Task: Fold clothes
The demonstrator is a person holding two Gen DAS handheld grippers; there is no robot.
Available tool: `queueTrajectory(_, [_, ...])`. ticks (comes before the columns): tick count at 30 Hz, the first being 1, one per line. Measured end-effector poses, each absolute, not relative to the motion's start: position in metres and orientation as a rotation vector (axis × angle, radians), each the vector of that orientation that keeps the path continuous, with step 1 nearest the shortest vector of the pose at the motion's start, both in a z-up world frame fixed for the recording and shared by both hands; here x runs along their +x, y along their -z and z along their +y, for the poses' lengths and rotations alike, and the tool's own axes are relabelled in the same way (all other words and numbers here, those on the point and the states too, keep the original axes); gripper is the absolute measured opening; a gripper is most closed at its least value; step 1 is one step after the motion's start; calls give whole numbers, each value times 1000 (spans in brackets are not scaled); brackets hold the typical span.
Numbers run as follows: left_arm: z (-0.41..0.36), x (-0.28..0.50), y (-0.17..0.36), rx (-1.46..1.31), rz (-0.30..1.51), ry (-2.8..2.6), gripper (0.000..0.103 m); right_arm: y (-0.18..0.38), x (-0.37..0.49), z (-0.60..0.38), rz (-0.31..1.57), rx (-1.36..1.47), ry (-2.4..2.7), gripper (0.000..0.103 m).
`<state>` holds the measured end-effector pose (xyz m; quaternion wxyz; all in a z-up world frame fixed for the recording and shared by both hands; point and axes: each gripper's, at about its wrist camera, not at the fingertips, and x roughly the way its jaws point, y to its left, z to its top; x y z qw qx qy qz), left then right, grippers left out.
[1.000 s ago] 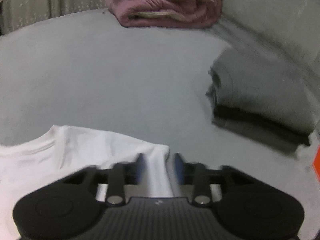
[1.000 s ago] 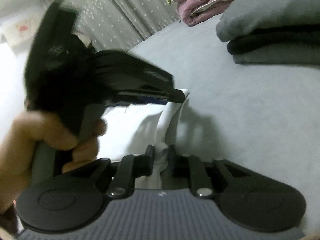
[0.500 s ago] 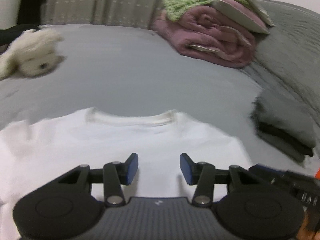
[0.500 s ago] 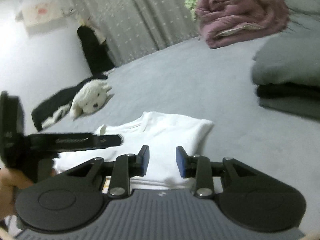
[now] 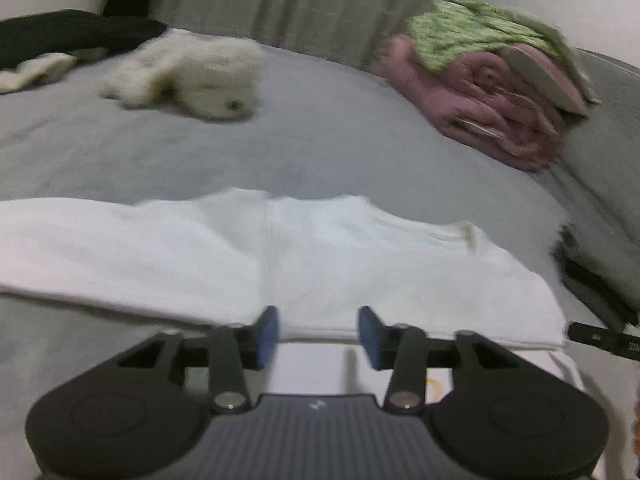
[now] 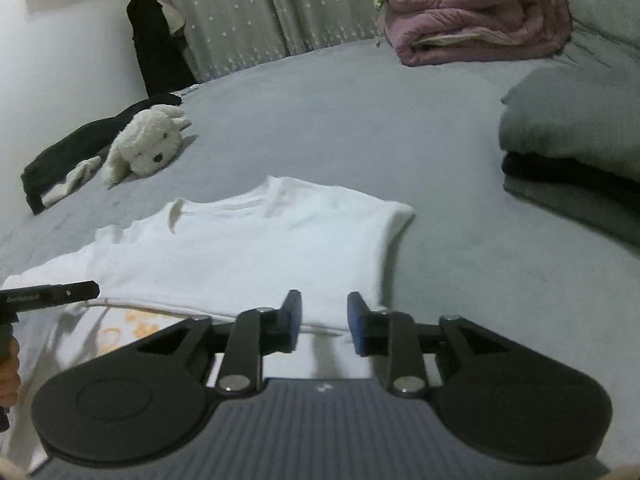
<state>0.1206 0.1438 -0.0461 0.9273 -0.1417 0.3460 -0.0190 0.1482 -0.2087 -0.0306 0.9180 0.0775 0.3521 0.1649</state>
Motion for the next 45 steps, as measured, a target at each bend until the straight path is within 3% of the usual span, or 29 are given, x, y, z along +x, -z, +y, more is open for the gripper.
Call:
queueTrajectory(6, [181, 98, 38, -332, 683, -41, 57, 9, 135, -187, 702, 150, -319, 51])
queueTrajectory(13, [224, 71, 41, -398, 641, -244, 59, -7, 117, -172, 685, 274, -303, 54])
queueTrajectory(20, [254, 59, 57, -418, 596, -478, 68, -4, 102, -159, 658, 418, -329, 62])
queueTrajectory(31, [287, 72, 71, -478, 471, -695, 75, 12, 102, -140, 738, 409, -334, 65])
queueTrajectory(34, [297, 76, 72, -519, 424, -738, 67, 17, 104, -138, 758, 438, -348, 65])
queueTrajectory(36, [304, 79, 73, -541, 395, -783, 36, 19, 106, -138, 769, 440, -345, 65])
queueTrajectory(38, [311, 80, 74, -576, 384, -806, 16, 20, 107, -139, 778, 437, -341, 65])
queueTrajectory(40, [314, 78, 73, -602, 360, -808, 9, 18, 107, -143, 775, 436, -336, 65])
queueTrajectory(45, [299, 76, 51, -574, 258, -783, 6, 13, 107, -158, 756, 448, -312, 65])
